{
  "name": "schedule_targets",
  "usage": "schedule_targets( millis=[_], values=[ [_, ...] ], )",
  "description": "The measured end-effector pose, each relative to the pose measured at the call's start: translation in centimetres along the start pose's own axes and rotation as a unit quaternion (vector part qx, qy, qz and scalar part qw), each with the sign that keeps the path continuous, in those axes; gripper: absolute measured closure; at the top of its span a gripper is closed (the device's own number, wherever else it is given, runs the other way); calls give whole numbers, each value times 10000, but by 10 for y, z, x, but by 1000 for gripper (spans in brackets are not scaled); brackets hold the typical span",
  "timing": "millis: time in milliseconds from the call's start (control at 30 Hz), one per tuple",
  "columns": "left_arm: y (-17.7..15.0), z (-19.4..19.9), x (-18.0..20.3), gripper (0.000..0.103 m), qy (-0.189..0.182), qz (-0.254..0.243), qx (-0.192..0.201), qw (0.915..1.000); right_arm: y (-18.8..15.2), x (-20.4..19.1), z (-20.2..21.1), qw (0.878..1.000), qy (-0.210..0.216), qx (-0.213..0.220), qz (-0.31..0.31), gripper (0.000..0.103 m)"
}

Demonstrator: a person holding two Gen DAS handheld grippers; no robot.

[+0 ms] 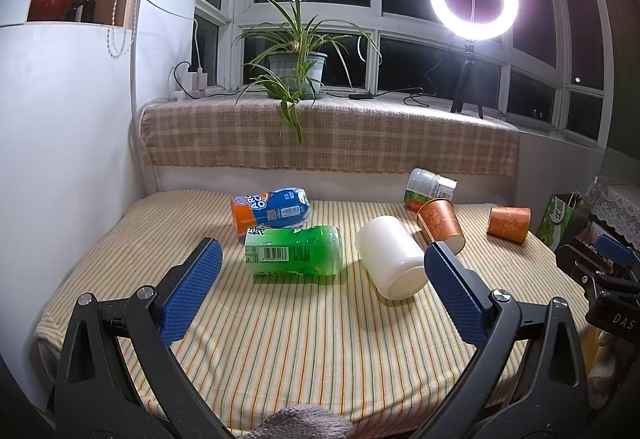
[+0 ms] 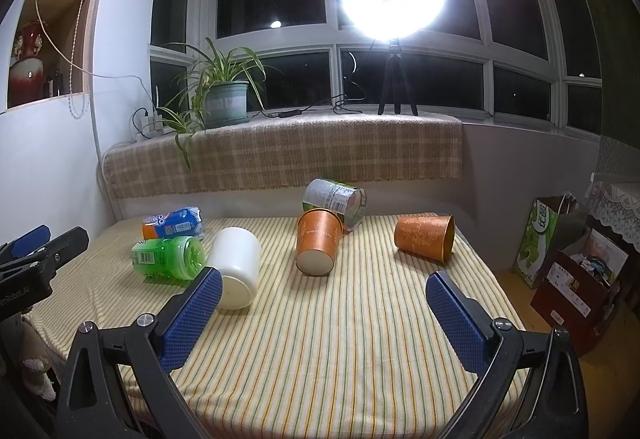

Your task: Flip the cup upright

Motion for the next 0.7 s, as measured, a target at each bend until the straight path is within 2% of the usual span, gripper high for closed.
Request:
schedule_targets(
  millis=[433, 700],
  values=[
    [-7, -2, -1, 1, 10, 3, -15, 10000, 0, -3, -13, 9994, 205, -265, -45, 0],
    [-32, -2, -32, 1, 56, 144, -184, 9997, 1, -20, -35, 9958, 658, -628, 76, 0]
  ],
)
Point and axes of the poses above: each gripper's, at about its wrist camera, not at the fingertips, and z roughly against the way its jaws point, x to its right, y to its top, the point moved 4 cm from there along -z, roughly the way its jaws point, and after that the axes turned 12 degrees about -y, right-handed, at the moved point
